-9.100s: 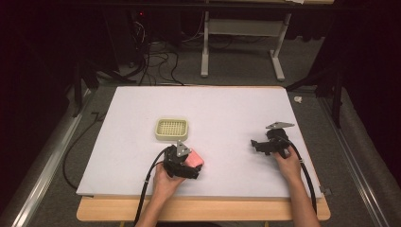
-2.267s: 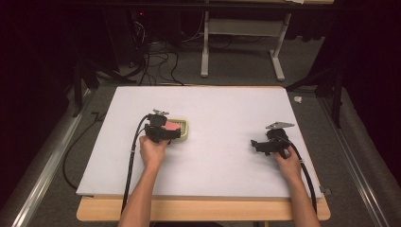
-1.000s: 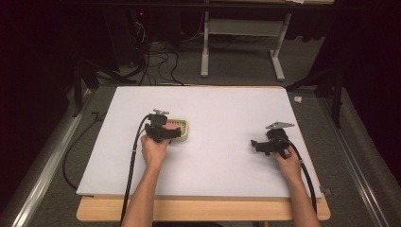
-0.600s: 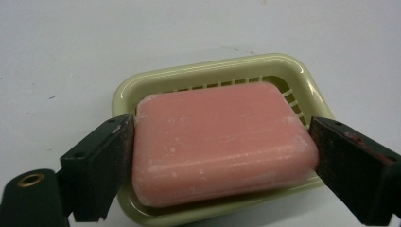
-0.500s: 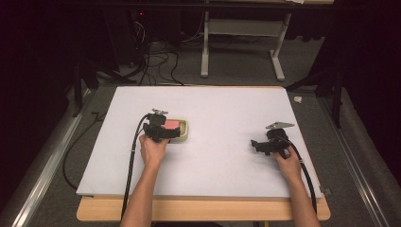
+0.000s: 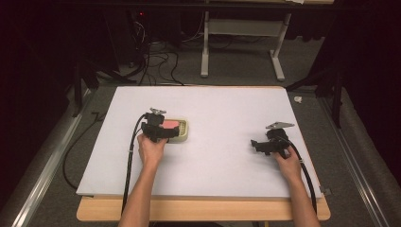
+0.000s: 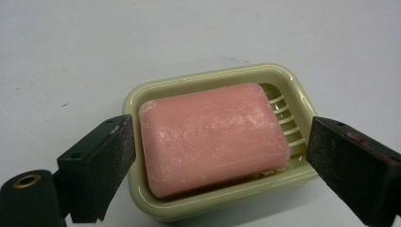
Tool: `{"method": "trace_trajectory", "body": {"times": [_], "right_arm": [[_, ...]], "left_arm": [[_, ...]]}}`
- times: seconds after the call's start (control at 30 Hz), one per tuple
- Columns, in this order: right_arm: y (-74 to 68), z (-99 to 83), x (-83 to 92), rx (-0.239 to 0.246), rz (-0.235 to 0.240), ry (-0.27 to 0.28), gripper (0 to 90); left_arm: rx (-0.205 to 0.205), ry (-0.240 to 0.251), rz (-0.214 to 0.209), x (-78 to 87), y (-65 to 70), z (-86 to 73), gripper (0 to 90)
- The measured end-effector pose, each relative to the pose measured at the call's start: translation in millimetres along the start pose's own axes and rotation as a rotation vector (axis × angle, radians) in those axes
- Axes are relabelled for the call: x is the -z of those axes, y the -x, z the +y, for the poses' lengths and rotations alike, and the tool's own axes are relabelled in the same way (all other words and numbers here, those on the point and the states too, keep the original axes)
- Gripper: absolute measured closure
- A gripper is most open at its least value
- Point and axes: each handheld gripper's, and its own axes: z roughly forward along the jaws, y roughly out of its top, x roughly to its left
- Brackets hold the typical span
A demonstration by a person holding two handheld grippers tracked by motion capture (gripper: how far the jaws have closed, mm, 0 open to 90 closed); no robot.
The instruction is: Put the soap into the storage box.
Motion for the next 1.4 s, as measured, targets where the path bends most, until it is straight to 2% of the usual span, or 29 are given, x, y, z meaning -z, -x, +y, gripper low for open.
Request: {"method": "trace_trajectory", "body": {"times": [0.7,1.1,1.4], "right_arm": [[0.0,0.0,0.0,0.000,0.000,0.000,15.0],[-0.1,0.0,0.0,0.000,0.000,0.000,15.0],[0.0,0.0,-0.1,0.002,0.000,0.000,15.0]], "left_arm": [[-0.064,0.049,-0.024,27.6,3.2,-0.5,10.5],[-0.077,0.088,-0.032,46.1,1.7,-2.7,10.6],[-0.063,0.112,-0.039,57.3,-2.7,-8.7,10.8]]}}
